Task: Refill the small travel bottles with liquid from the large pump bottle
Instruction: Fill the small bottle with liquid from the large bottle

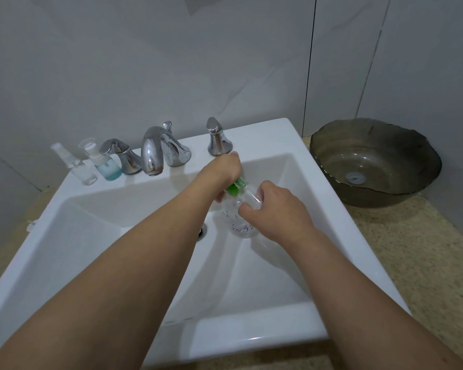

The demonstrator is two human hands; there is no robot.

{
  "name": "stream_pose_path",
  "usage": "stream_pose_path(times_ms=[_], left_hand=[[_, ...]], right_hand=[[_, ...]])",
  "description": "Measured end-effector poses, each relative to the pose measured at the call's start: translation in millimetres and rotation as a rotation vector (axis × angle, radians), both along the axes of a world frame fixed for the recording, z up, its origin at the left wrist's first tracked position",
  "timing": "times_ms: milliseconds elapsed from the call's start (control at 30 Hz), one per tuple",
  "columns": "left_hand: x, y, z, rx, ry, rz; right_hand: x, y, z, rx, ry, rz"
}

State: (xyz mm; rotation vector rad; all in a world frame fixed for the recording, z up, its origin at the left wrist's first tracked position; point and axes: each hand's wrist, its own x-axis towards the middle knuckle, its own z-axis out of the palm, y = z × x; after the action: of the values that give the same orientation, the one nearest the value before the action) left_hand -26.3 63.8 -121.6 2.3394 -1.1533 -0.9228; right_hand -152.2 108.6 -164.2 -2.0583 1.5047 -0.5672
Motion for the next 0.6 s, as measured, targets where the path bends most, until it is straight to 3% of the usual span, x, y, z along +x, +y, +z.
stream_pose_path(times_ms=[600], left_hand=[[16.4, -6.2, 14.7, 0.205, 0.204, -0.081]], right_hand=[[-1.3, 0.3, 5.3, -0.076, -0.049, -0.011]])
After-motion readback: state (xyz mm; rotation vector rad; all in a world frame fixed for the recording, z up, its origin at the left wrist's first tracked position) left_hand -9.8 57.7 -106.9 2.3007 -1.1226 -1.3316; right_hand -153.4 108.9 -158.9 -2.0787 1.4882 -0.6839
